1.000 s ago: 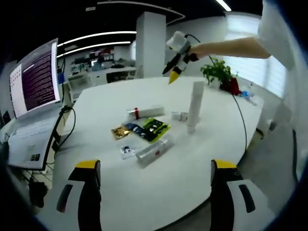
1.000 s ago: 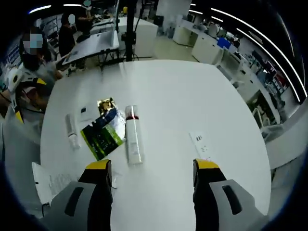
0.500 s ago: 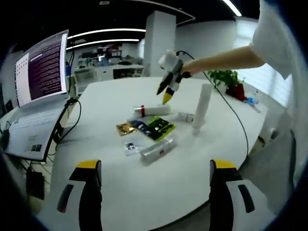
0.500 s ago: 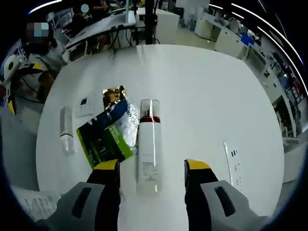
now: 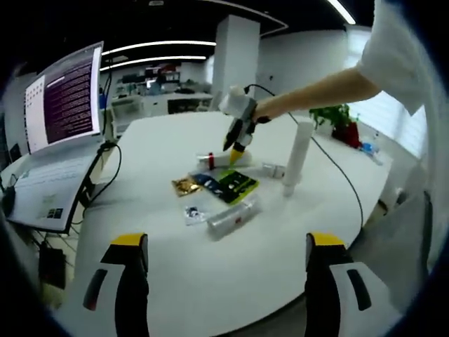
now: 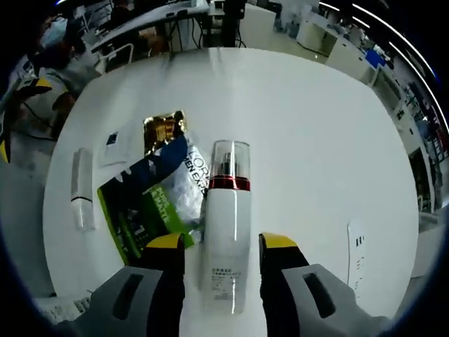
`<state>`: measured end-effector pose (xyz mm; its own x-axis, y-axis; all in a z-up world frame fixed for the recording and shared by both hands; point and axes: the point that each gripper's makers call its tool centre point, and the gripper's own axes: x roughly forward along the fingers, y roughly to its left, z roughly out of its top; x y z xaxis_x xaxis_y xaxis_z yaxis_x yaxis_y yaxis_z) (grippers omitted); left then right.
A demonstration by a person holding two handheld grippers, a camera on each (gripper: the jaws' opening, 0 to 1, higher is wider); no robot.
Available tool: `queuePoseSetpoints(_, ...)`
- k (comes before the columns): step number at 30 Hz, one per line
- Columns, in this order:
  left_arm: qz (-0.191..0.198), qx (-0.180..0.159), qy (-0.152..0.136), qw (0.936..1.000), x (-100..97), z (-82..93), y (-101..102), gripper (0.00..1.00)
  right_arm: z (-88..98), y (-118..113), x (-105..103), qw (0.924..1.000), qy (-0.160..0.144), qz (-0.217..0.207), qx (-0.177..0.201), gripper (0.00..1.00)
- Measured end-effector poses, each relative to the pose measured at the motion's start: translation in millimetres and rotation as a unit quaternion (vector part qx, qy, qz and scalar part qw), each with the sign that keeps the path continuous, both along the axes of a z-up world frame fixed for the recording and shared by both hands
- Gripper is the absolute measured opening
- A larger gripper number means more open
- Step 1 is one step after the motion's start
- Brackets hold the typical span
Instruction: Arrange the skincare products in the storage area until every visible bottle or jar stands upright without overlapping.
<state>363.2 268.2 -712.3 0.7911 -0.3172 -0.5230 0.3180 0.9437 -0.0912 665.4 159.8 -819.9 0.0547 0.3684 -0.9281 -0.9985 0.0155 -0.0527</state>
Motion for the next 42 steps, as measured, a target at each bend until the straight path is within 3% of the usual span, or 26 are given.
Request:
queuePoseSetpoints(14, 0.006, 0.002, 0.003, 1.0, -1.3, -1.4, 1.0, 0.84, -13.2, 8.0, 4.5, 0.9998, -0.012, 0.011, -0.011, 0.31)
queuePoseSetpoints(24, 0.009, 0.002, 0.006, 0.9999, -1.0, -2.8, 1.6, 0.84, -15.7, 6.6, 5.5, 0.9997, -0.004, 0.016, -0.017, 0.31)
queuePoseSetpoints(30, 0.009, 0.002, 0.007, 0.9999, -1.2, -3.2, 1.4, 0.83, -16.6, 6.5, 3.4, 1.0, 0.002, -0.004, -0.008, 0.3)
queuePoseSetpoints(42, 0.01, 0.005, 0.009, 0.9999, -0.1, -1.7, -1.0, 0.83, -13.3, 4.2, 5.4, 0.9995, -0.028, -0.006, 0.016, 0.28)
